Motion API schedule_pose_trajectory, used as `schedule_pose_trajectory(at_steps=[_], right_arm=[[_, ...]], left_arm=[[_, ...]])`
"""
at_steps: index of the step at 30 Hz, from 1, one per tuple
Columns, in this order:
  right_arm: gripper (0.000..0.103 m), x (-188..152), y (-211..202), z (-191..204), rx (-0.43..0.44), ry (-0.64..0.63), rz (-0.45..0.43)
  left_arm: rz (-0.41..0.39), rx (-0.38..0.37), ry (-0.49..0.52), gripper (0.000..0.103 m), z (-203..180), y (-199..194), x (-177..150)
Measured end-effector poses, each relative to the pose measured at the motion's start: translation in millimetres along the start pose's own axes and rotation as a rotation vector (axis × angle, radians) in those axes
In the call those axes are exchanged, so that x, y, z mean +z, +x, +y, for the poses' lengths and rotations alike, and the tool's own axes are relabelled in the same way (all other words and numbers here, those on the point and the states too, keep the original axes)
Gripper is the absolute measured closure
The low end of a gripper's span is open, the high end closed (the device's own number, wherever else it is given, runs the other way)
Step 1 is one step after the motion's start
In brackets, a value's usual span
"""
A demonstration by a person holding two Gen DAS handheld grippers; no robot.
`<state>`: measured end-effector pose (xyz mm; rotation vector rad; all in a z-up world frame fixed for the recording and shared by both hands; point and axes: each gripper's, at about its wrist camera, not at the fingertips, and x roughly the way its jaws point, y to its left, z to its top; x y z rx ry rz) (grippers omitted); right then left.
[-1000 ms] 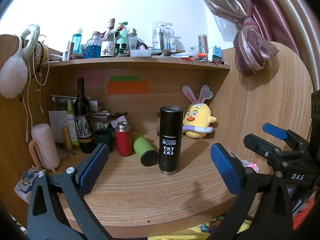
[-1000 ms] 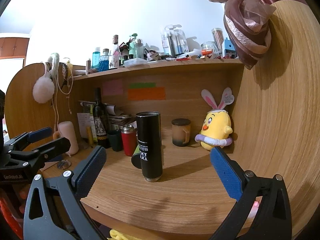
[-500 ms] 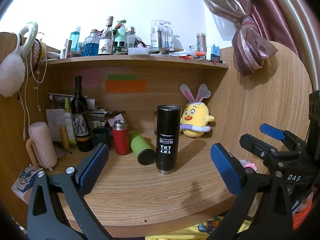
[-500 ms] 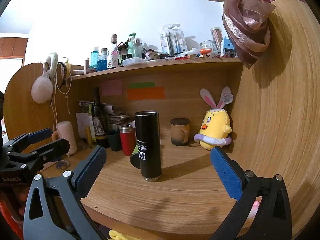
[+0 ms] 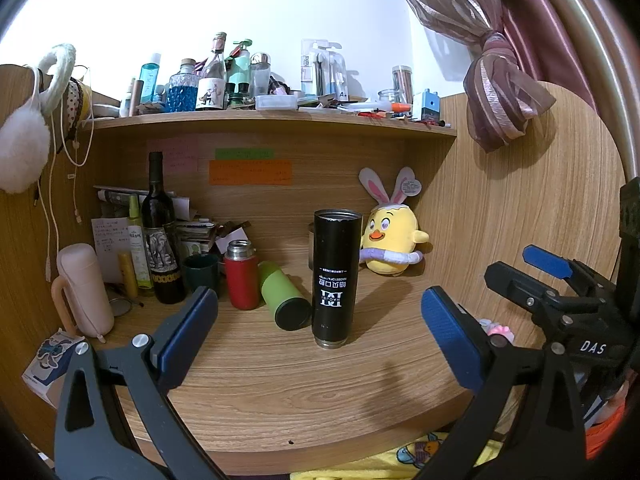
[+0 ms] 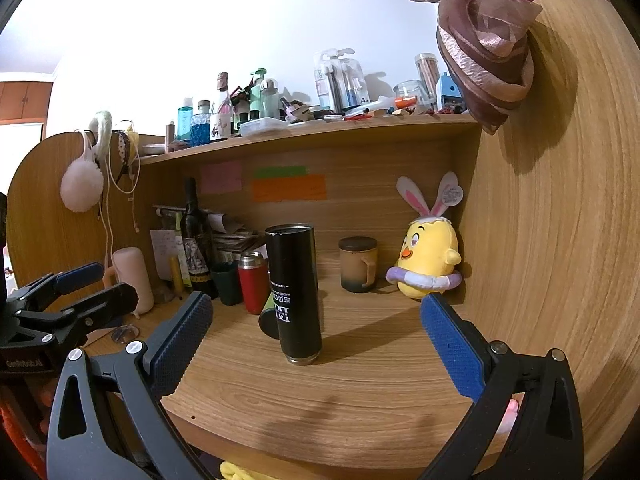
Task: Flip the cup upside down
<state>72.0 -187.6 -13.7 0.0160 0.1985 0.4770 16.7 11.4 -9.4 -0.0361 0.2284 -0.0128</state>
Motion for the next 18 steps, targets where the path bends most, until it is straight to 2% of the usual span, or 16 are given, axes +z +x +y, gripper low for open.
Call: schedule_pose_trajectory(at_steps=[18], right_arm=[[0.000,1.6,-2.1,-2.4,-0.001,0.003,-0.003]], left_arm=[[0.018,-0.015,-0.006,0.000,-0.9,3.3,0.7]])
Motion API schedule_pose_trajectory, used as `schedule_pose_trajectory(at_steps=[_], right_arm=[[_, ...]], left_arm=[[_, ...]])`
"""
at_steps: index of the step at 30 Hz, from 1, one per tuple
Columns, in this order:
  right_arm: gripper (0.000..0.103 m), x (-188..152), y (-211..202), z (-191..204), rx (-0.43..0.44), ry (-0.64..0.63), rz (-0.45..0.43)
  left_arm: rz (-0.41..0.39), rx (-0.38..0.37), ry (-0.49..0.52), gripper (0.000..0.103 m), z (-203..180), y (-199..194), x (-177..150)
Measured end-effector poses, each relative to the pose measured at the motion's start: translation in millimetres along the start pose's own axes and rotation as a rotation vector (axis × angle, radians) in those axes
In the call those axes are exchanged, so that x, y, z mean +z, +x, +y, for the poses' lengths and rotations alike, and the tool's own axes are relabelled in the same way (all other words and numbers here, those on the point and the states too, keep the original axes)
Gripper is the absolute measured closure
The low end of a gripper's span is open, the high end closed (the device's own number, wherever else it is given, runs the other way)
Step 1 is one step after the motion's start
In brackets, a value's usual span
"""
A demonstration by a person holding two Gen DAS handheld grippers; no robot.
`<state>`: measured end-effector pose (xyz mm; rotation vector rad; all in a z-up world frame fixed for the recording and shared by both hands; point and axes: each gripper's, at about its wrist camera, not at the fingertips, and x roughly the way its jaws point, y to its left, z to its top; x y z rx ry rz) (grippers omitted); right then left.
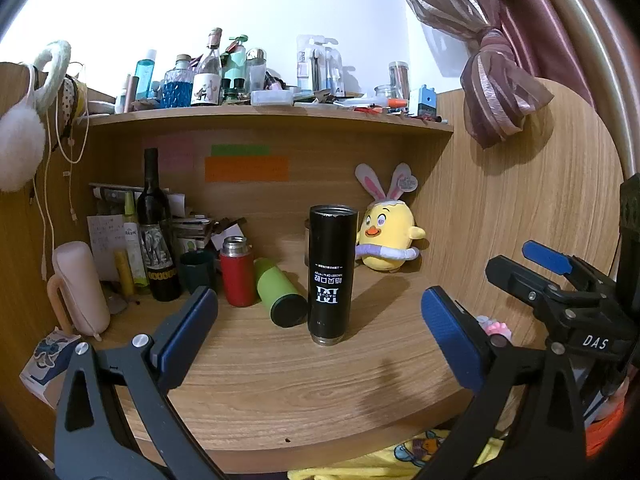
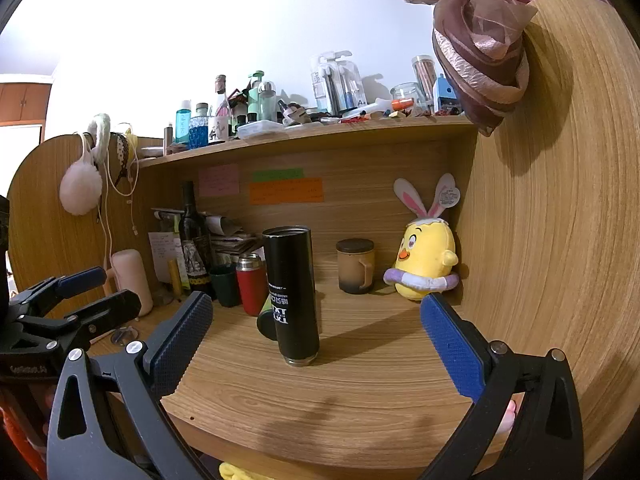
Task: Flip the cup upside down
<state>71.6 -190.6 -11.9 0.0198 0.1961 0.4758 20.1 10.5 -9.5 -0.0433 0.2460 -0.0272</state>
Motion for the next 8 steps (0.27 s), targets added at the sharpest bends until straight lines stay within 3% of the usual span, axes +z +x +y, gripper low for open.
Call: schedule_pose_trajectory(at_steps=[8], right_arm=[[0.000,-0.8,-0.4,0.8,0.000,0.000,0.003]], left_arm=[[0.007,-0.004,-0.005,0.000,1.9,2.0,-0.1]])
